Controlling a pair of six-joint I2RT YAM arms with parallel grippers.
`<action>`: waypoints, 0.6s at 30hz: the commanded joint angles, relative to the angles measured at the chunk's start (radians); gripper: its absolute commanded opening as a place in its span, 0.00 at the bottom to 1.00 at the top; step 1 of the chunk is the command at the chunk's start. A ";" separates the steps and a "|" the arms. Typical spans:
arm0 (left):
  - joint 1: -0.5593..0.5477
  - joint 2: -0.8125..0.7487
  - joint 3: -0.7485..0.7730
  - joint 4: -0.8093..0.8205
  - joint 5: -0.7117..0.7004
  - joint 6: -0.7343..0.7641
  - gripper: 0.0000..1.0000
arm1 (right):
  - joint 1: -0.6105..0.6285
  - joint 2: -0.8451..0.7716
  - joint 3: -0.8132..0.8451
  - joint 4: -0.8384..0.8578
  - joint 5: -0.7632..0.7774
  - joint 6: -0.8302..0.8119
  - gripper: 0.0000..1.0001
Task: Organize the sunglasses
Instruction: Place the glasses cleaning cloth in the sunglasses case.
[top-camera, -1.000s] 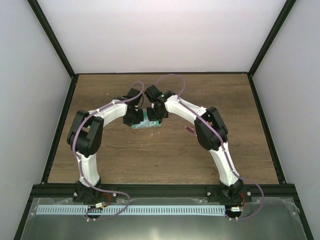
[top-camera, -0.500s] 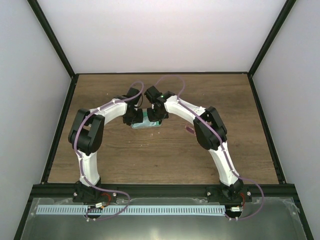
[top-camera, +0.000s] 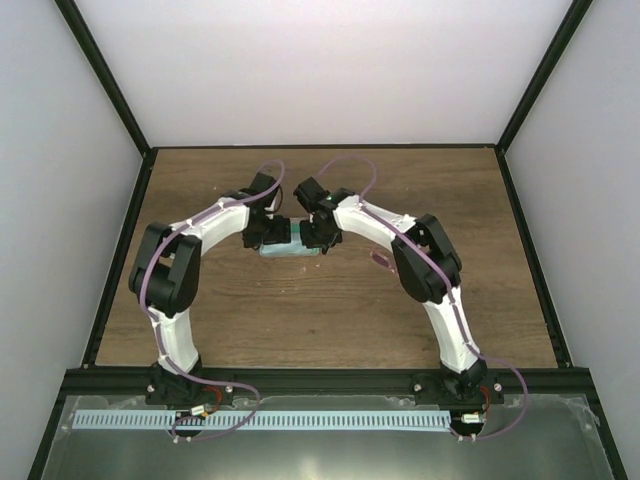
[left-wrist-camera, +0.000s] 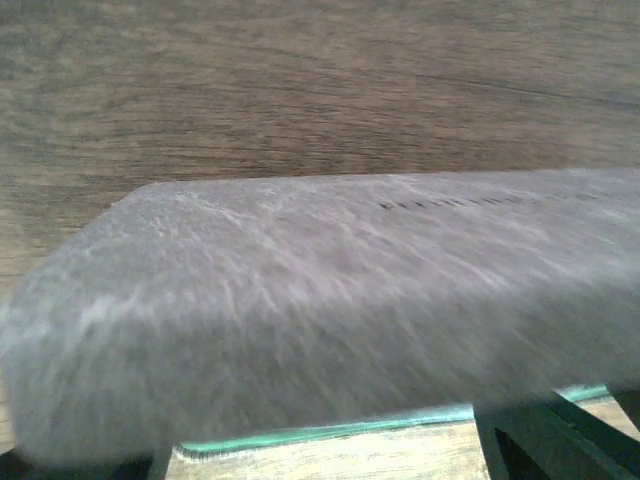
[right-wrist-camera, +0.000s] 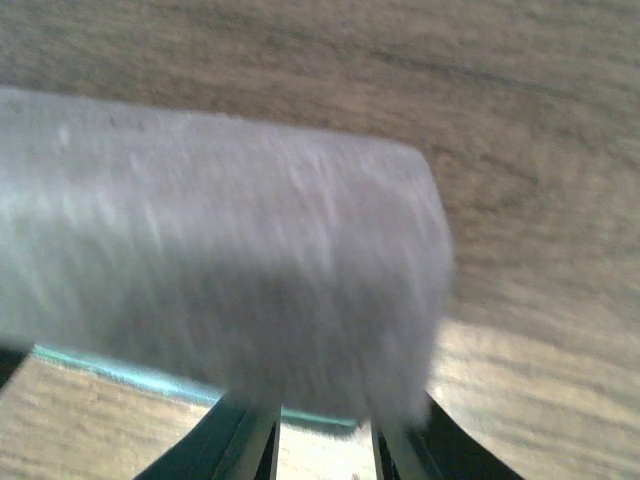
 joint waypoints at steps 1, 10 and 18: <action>0.006 -0.073 -0.009 -0.001 0.041 0.012 0.86 | 0.002 -0.113 -0.064 0.052 -0.015 0.051 0.25; 0.006 -0.102 -0.002 -0.002 0.071 0.003 0.92 | 0.009 -0.112 -0.069 0.149 -0.151 0.082 0.10; 0.006 -0.095 -0.015 0.009 0.134 0.026 0.91 | -0.018 0.002 -0.060 0.225 -0.232 0.110 0.05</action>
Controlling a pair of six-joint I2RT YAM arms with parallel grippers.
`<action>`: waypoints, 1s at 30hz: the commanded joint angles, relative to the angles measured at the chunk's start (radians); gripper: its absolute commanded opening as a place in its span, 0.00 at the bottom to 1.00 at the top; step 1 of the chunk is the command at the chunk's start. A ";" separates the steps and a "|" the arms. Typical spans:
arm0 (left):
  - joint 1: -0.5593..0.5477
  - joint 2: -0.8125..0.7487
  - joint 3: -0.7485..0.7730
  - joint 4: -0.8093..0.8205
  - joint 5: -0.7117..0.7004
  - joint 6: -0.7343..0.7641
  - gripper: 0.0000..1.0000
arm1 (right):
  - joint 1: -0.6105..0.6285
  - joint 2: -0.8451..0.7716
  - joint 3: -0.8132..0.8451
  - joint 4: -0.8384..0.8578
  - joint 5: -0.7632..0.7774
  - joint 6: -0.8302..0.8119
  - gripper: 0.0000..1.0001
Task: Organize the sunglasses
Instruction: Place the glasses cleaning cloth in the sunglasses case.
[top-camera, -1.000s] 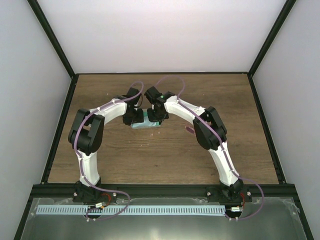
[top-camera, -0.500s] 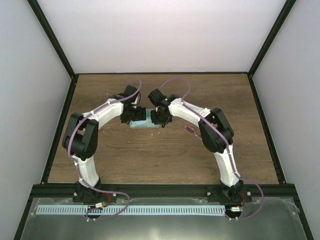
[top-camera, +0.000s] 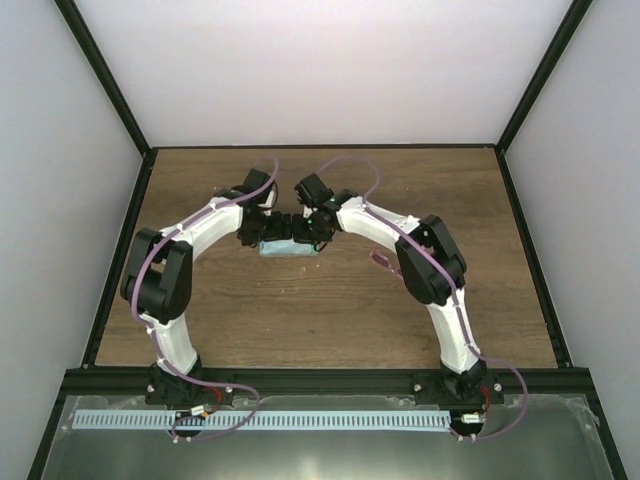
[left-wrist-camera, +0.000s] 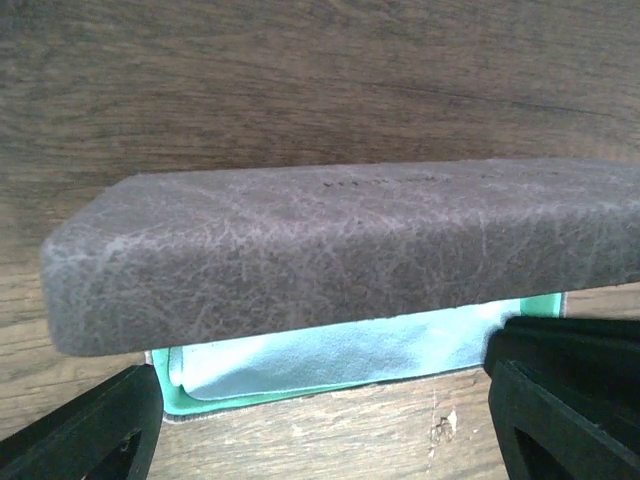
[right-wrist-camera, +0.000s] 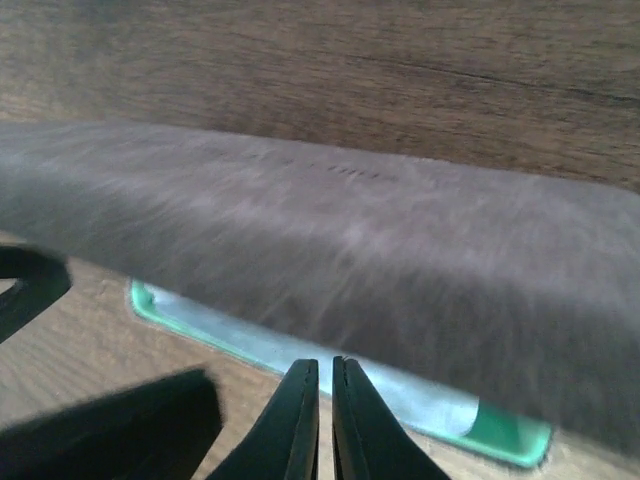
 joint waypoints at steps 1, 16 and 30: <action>0.001 -0.017 -0.004 0.008 0.071 0.023 0.91 | -0.022 0.078 0.014 0.054 -0.037 0.026 0.05; 0.002 0.035 0.036 0.058 0.162 0.029 0.91 | -0.046 0.022 -0.038 -0.010 0.105 0.006 0.05; 0.003 0.103 -0.058 0.099 0.072 0.064 0.91 | -0.049 -0.220 -0.168 0.008 0.154 0.046 0.07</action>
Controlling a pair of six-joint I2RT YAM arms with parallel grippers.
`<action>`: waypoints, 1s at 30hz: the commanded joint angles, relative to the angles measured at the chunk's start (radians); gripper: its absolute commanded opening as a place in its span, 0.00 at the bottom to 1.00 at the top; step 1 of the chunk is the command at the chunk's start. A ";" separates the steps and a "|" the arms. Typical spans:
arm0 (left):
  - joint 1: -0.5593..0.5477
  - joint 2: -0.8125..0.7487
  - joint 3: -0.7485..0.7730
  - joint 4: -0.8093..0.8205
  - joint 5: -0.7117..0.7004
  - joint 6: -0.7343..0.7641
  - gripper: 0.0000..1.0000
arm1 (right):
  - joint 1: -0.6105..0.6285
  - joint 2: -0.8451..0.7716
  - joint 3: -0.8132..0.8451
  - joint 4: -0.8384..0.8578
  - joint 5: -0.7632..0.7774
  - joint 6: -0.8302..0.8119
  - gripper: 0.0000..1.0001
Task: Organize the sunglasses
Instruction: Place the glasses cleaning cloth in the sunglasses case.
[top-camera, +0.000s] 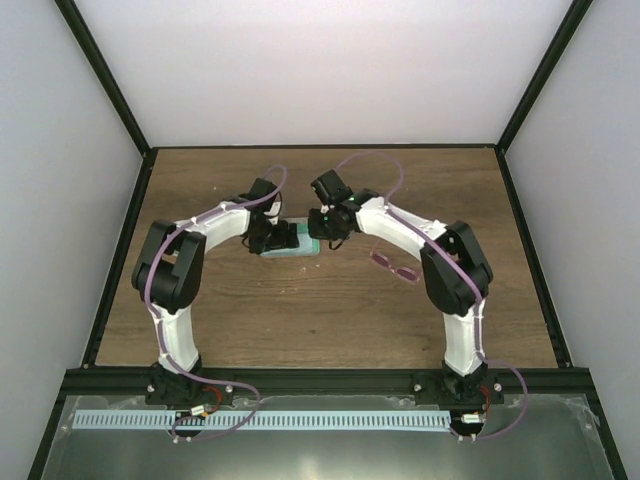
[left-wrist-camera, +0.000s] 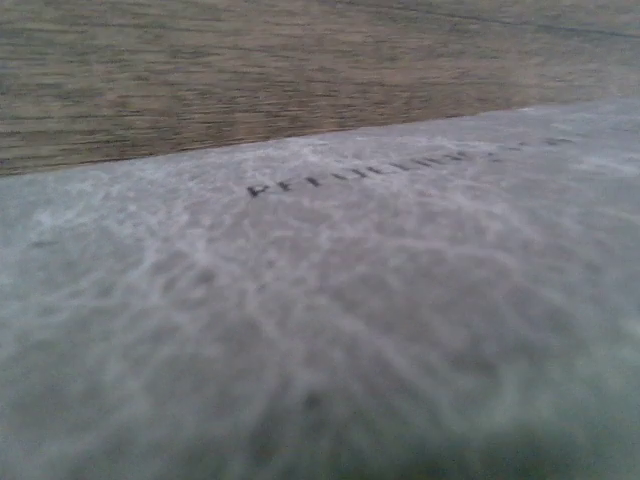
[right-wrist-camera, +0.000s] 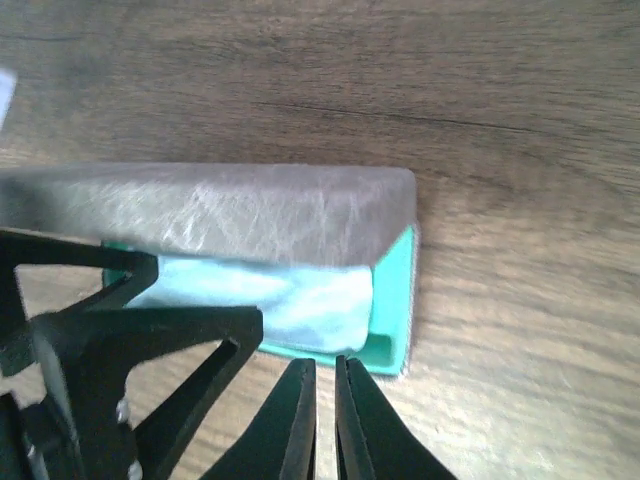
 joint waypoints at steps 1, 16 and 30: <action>0.000 0.002 -0.035 0.015 -0.040 0.025 0.91 | -0.010 -0.128 -0.070 -0.013 0.083 0.025 0.08; -0.039 -0.244 -0.074 0.097 0.115 -0.001 0.83 | -0.333 -0.558 -0.442 -0.198 0.310 0.073 0.52; -0.255 -0.126 0.027 0.074 0.117 -0.002 0.83 | -0.443 -0.501 -0.614 -0.140 0.284 0.059 0.45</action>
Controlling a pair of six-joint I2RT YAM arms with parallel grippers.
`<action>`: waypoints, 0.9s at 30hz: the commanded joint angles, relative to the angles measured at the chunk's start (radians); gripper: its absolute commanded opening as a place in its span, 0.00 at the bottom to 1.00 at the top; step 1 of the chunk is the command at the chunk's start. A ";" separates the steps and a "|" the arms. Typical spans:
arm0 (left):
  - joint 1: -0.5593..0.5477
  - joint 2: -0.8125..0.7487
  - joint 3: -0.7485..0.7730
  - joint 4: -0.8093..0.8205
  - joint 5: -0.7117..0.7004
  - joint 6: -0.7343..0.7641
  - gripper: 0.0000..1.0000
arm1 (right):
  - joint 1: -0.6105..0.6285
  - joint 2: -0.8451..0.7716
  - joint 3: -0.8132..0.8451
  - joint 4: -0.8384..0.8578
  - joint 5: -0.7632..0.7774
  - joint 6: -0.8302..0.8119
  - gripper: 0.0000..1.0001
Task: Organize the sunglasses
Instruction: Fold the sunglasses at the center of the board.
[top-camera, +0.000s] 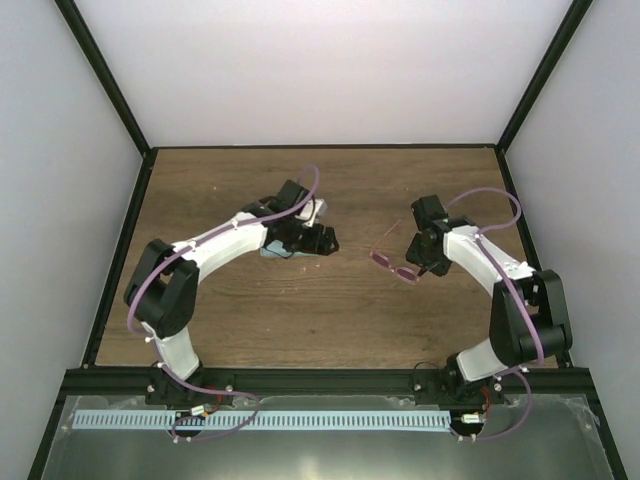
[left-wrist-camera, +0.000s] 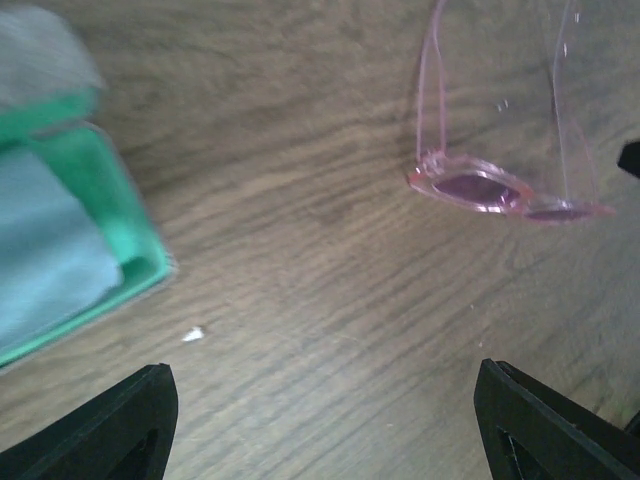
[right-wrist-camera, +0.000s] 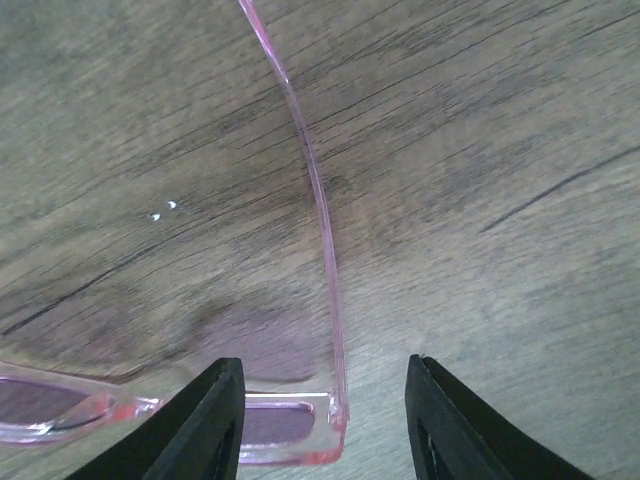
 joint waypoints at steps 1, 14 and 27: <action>-0.055 0.048 0.039 -0.007 0.018 0.012 0.83 | -0.016 0.059 -0.003 0.047 0.003 -0.016 0.43; -0.143 0.203 0.139 -0.047 0.042 0.029 0.81 | -0.049 0.203 -0.022 0.169 -0.043 -0.087 0.31; -0.189 0.346 0.234 -0.009 0.050 -0.058 0.78 | -0.050 0.161 -0.082 0.194 -0.122 -0.121 0.11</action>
